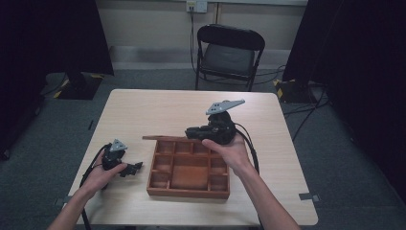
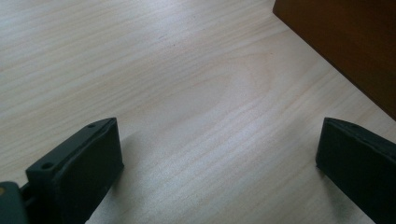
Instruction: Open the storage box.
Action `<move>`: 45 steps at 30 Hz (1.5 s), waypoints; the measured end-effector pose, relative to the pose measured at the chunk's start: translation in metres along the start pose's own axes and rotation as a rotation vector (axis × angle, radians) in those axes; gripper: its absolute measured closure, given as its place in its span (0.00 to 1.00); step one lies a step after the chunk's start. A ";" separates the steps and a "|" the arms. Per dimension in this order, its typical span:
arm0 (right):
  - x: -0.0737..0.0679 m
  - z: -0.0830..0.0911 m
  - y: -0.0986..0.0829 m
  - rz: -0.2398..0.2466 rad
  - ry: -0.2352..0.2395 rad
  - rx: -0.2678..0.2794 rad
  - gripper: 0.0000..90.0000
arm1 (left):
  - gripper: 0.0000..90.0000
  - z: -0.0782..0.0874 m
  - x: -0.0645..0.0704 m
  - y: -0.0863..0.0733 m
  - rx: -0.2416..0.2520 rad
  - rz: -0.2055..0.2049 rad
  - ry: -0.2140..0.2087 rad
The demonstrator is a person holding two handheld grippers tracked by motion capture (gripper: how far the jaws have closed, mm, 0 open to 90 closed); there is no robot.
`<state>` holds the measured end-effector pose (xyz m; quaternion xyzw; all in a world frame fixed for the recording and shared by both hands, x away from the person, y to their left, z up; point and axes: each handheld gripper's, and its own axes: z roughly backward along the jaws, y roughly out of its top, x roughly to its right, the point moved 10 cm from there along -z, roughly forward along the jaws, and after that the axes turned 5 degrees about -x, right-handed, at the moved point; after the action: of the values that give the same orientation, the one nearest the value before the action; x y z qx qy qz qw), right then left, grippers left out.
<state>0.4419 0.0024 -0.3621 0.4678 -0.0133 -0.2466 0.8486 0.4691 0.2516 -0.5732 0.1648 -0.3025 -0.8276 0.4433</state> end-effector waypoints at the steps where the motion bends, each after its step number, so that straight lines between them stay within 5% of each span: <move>1: 0.001 0.000 0.000 0.000 0.000 0.001 0.92 | 0.00 0.000 0.000 0.000 0.001 0.001 0.000; 23: 0.006 0.002 0.005 -0.012 -0.044 0.040 0.90 | 0.00 0.000 0.000 0.000 0.001 0.001 0.000; 45: 0.005 0.001 0.002 -0.012 -0.032 0.036 0.90 | 0.00 0.000 0.000 0.000 0.000 0.001 0.000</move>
<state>0.4467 0.0006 -0.3606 0.4792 -0.0284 -0.2589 0.8382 0.4691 0.2516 -0.5732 0.1648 -0.3024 -0.8274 0.4436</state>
